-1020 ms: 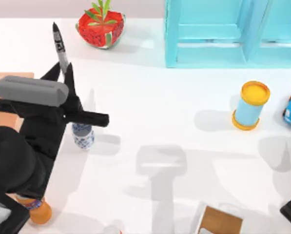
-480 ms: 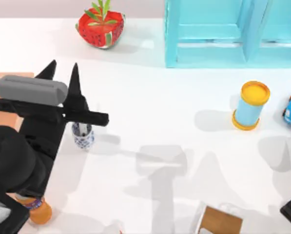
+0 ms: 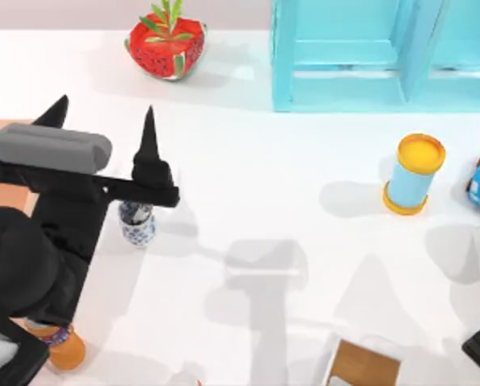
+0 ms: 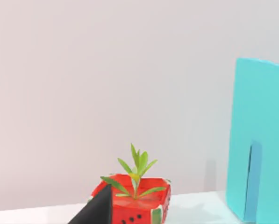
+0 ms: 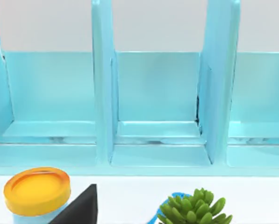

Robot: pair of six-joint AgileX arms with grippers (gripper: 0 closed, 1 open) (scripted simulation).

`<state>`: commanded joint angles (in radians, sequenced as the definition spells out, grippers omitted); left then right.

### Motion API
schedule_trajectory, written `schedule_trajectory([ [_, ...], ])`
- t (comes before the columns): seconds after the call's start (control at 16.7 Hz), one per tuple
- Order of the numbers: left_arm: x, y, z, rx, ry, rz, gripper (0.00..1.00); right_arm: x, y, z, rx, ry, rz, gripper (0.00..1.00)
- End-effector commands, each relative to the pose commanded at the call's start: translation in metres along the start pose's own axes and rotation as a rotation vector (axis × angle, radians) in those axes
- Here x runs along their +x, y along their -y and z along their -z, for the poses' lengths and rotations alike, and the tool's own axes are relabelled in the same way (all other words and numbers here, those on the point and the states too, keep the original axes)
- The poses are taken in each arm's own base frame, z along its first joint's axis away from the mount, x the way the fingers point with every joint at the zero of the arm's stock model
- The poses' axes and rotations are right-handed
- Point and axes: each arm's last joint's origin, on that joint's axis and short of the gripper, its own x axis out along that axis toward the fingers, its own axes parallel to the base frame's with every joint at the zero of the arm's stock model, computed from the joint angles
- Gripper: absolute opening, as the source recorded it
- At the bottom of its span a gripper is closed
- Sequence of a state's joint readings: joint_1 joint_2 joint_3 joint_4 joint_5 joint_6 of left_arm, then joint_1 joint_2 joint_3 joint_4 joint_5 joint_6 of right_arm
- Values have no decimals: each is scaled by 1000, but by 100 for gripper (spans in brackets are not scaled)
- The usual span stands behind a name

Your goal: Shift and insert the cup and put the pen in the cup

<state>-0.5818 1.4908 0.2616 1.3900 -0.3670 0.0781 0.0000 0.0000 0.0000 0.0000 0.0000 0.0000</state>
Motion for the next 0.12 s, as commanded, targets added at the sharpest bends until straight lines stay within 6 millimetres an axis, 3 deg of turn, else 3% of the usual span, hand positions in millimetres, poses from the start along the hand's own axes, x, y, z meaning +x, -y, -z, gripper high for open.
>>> schedule_trajectory([
  [0.12, 0, 0, 0, 0, 0, 0, 100, 0, 0, 0, 0, 0, 0, 100],
])
